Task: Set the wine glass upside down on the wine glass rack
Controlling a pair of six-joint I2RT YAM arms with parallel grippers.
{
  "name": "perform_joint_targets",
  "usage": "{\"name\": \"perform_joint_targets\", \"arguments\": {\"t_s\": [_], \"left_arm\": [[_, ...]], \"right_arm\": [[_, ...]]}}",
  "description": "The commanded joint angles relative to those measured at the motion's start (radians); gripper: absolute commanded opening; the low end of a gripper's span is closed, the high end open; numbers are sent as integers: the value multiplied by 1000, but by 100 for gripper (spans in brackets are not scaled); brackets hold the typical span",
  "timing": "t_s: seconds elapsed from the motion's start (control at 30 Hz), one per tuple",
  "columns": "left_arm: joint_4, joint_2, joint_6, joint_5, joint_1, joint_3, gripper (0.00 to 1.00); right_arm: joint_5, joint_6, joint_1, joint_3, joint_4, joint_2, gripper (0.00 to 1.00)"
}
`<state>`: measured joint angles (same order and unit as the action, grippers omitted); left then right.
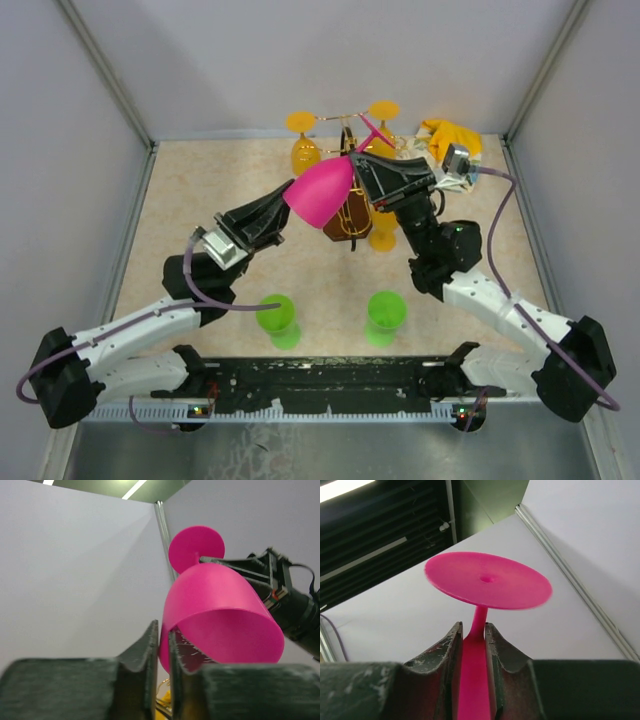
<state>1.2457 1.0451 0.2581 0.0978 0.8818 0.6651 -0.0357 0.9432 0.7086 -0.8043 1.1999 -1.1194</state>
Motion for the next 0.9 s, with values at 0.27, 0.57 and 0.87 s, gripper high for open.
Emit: {"name": "perform_joint_targets", "arguments": {"t_s": [0.27,0.57,0.87], "left_arm": [[-246,-81,-15,-9,6,-31,67],[-582,-72,-70,-237,1,128,74],[-797,110,-154,-150,-205,444,74]], "right_arm": [[91,-504,-5,-189,-436,109,0],[264,-961,-115,-381,-768,87,0],[-24,-886,-610,-448,-842,1,0]]}}
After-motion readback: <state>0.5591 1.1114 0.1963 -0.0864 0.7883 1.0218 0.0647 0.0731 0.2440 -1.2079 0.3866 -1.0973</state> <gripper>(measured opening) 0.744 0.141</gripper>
